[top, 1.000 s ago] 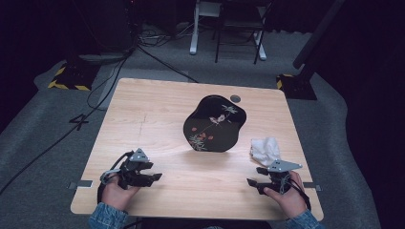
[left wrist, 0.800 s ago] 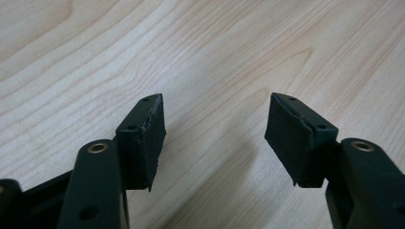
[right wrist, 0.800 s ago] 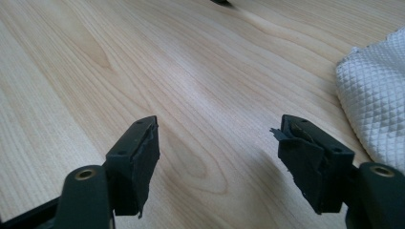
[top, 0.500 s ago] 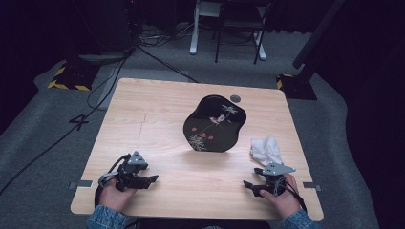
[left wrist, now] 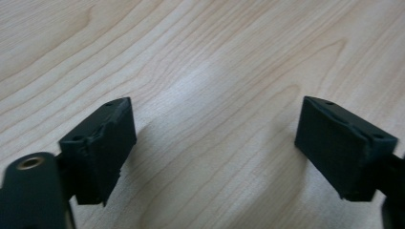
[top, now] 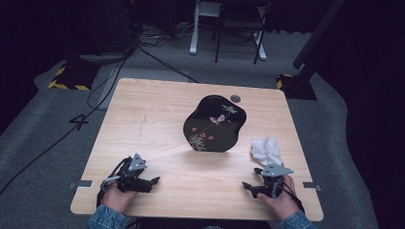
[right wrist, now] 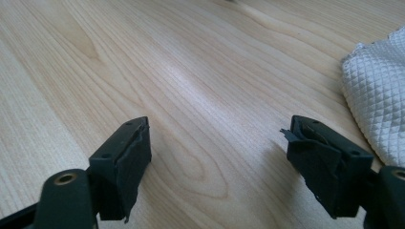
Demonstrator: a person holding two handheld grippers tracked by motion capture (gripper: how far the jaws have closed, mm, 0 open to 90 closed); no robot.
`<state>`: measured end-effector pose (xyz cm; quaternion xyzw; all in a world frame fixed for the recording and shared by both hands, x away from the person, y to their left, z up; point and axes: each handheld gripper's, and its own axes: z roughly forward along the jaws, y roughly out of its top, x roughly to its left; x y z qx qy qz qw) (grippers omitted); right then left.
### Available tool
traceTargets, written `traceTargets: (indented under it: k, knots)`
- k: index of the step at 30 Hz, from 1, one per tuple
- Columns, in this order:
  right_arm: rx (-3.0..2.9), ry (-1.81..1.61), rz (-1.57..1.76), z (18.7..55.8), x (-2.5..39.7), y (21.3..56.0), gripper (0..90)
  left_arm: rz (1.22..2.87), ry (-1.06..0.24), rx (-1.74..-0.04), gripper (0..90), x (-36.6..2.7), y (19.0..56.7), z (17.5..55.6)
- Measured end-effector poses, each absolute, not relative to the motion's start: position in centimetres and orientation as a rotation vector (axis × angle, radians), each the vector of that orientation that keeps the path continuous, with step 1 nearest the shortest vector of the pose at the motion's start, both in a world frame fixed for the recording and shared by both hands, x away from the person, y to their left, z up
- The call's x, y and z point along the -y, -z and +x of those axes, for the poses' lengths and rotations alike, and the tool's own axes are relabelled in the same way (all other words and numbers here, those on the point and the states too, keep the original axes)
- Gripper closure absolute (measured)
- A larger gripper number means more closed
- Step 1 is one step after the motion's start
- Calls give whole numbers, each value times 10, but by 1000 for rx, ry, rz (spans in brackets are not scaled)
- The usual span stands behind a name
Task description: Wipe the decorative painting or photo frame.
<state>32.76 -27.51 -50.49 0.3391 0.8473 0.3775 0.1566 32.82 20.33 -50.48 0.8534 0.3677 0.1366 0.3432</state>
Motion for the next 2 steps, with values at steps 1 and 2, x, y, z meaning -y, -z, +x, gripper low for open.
traceTargets:
  k: [1,2]
  knots:
    - [-2424,-1081,972,328,275,505,231,2222,-363,-974,108,-203,505,329]
    - [-2424,-1081,973,328,275,505,229,2217,-370,-1011,67,-203,505,330]
